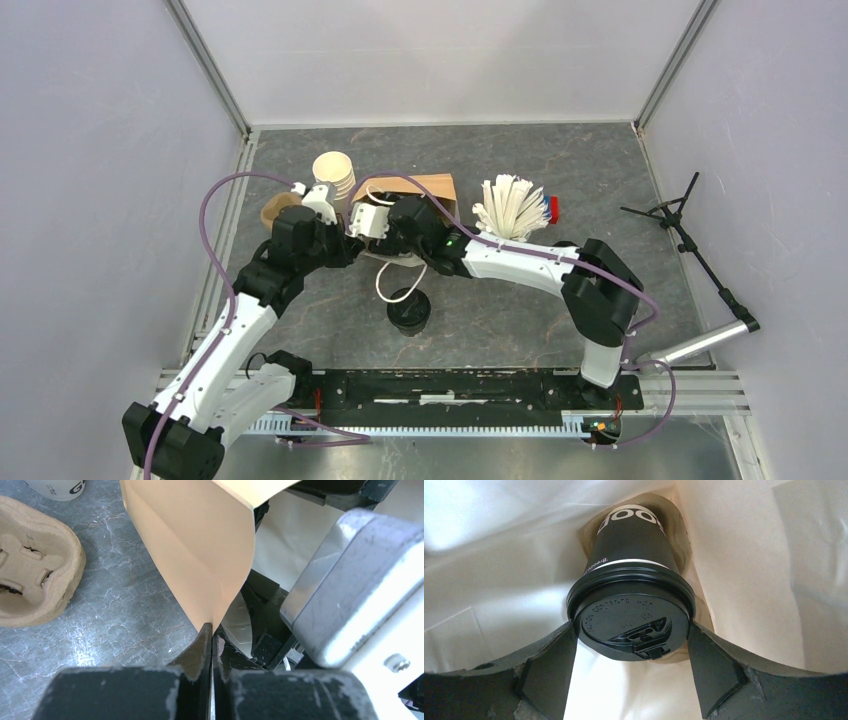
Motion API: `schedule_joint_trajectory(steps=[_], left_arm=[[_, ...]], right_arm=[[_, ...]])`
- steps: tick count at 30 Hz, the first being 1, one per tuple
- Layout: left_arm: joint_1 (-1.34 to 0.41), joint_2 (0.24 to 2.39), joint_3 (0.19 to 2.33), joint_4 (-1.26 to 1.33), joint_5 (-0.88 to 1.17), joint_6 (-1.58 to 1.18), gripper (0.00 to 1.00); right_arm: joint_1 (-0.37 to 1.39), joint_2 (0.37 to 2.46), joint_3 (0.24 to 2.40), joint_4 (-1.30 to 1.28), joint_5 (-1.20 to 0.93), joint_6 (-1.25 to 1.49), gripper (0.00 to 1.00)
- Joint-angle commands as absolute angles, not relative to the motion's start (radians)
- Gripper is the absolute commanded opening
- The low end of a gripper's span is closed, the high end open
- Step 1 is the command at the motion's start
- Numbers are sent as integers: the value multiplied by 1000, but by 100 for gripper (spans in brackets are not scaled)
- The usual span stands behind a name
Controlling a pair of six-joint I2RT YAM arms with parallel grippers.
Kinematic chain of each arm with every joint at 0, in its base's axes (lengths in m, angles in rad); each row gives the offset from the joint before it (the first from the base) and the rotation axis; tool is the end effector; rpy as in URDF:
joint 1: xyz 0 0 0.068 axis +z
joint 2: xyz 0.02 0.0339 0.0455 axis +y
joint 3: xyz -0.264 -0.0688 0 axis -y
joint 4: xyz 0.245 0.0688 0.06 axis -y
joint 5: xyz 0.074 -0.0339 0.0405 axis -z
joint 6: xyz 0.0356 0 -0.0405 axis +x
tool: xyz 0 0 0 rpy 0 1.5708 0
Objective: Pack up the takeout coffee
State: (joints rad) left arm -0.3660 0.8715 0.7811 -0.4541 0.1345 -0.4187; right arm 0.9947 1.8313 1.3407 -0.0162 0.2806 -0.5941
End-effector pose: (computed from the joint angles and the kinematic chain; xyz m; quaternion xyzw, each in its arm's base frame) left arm 0.1785 -0.0735 0.2966 0.0101 0.8698 -0.2414 0.4302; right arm 0.2409 0.3527 0.2536 -0.5591 0.6485 -0.0182 0.5162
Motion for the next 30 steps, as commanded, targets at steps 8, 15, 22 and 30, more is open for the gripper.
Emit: schedule_joint_trajectory(steps=[8, 15, 22, 30], left_arm=[[-369, 831, 779, -386, 181, -408, 2], [-370, 819, 767, -387, 172, -408, 2], [-369, 785, 762, -388, 158, -387, 2], [-370, 783, 766, -380, 168, -386, 2]], right_arm=[[991, 1859, 1389, -56, 454, -522, 77], [988, 1779, 1334, -41, 381, -646, 78], [981, 1766, 1299, -95, 366, -817, 79], [971, 1780, 1329, -128, 364, -878, 79]])
